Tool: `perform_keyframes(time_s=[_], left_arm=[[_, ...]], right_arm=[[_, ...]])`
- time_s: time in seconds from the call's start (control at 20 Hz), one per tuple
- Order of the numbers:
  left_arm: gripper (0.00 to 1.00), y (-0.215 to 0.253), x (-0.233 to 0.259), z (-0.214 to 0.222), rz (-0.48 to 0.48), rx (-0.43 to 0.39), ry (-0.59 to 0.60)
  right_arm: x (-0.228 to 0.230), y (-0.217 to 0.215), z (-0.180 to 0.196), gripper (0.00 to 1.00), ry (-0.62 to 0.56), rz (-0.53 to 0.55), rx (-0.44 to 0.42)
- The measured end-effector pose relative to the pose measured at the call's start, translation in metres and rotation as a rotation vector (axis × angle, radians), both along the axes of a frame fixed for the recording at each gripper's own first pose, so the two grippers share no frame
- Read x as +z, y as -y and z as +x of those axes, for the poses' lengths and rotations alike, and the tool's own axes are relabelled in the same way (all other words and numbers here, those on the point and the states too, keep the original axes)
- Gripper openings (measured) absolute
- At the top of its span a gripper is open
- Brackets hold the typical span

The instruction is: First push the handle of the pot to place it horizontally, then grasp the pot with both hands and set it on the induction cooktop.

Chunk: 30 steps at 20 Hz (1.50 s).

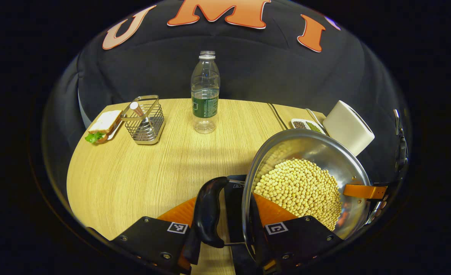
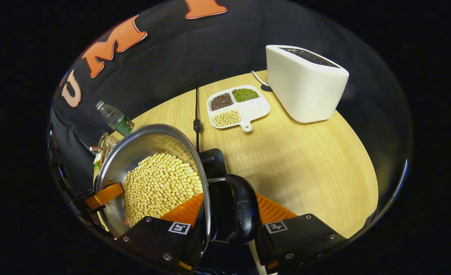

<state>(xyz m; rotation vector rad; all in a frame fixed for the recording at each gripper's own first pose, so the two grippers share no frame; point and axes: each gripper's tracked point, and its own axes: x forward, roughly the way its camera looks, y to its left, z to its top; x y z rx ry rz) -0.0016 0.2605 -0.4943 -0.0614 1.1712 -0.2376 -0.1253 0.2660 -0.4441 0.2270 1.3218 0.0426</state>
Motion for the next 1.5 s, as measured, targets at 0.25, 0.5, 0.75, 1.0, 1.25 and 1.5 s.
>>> perform_keyframes(time_s=[0.25, 0.5, 0.75, 1.0, 1.25, 1.5], left_arm=[[0.61, -0.001, -0.004, -0.008, -0.012, -0.001, -0.039], [0.7, -0.007, 0.011, -0.018, -0.032, 0.02, -0.064], [0.82, -0.028, 0.047, -0.023, -0.091, 0.073, -0.04], [0.81, -0.04, 0.093, -0.017, -0.028, 0.034, 0.075], [0.8, -0.047, 0.163, 0.013, 0.013, 0.019, 0.283], [0.8, -0.07, 0.266, 0.06, -0.012, 0.092, 0.53]], right_arm=[[-0.002, 0.002, -0.003, 0.55, 0.014, 0.008, -0.013], [0.007, 0.011, 0.0, 0.73, 0.078, -0.086, 0.06], [0.034, 0.019, 0.003, 0.89, 0.191, -0.147, 0.074], [0.073, 0.014, 0.014, 0.9, 0.323, -0.149, 0.056], [0.132, 0.004, 0.037, 0.9, 0.508, -0.128, 0.053], [0.231, -0.008, 0.081, 0.9, 0.774, -0.134, 0.08]])
